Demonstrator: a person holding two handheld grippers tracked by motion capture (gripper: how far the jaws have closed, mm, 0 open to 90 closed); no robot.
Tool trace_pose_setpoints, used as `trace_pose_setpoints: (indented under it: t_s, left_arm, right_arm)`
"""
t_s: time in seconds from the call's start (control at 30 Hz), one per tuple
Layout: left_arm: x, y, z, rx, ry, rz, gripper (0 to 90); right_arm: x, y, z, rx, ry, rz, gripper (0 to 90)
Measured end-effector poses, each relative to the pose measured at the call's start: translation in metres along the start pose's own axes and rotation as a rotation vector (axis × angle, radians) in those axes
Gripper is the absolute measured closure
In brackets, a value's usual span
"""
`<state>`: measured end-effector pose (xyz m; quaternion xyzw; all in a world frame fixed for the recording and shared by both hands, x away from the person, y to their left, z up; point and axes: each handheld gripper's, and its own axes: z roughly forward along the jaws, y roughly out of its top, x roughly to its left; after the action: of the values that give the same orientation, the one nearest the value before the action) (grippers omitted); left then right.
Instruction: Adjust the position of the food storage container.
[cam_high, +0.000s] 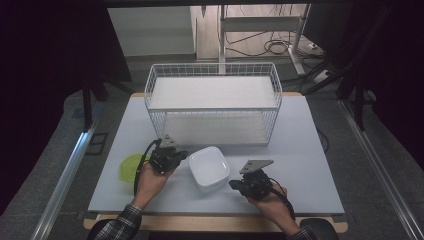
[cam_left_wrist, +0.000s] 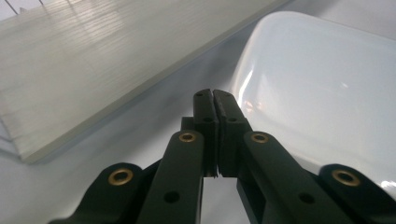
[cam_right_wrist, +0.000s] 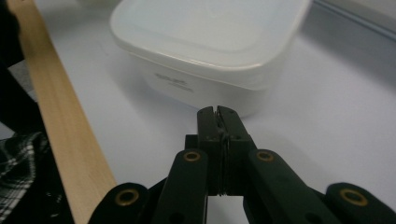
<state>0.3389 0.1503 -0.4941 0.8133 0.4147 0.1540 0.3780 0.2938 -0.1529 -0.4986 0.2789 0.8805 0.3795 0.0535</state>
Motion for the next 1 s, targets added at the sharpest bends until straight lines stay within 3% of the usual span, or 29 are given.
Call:
trace_pose_setpoints:
  t_s: [0.1, 0.4, 0.53, 0.6, 0.63, 0.67, 0.8, 0.83, 0.87, 1.0]
  left_arm:
    - [0.0, 0.001, 0.007, 0.012, -0.005, -0.01, 88.0]
    - [-0.007, -0.002, 0.005, 0.019, -0.055, -0.022, 89.9]
    - [-0.016, -0.004, 0.003, 0.032, -0.129, -0.021, 89.9]
    - [-0.021, -0.003, 0.002, 0.043, -0.158, 0.005, 89.8]
    - [-0.023, -0.002, 0.002, 0.042, -0.153, 0.017, 89.6]
    - [-0.024, 0.002, 0.003, 0.036, -0.116, 0.026, 89.6]
    - [-0.019, 0.004, 0.017, 0.051, -0.081, 0.022, 89.6]
    - [-0.019, 0.004, 0.017, 0.051, -0.081, 0.022, 89.5]
    - [-0.018, 0.0, 0.021, 0.054, -0.126, 0.006, 89.3]
    - [-0.02, 0.0, 0.017, 0.053, -0.13, 0.016, 89.4]
  right_arm:
    - [0.002, 0.002, 0.006, 0.006, 0.02, -0.001, 88.1]
    - [-0.011, 0.004, 0.002, -0.016, -0.03, 0.034, 87.2]
    - [-0.024, 0.001, -0.004, -0.027, -0.077, 0.071, 86.1]
    - [-0.032, 0.0, -0.007, -0.033, -0.102, 0.095, 86.1]
    - [-0.04, -0.001, -0.01, -0.048, -0.103, 0.126, 85.9]
    - [-0.043, -0.001, -0.01, -0.053, -0.099, 0.14, 85.7]
    - [-0.047, 0.0, -0.007, -0.051, -0.118, 0.144, 85.3]
    - [-0.048, 0.0, -0.006, -0.05, -0.122, 0.146, 85.1]
    - [-0.049, 0.0, -0.006, -0.048, -0.126, 0.148, 84.9]
    - [-0.052, 0.002, -0.004, -0.052, -0.138, 0.153, 84.8]
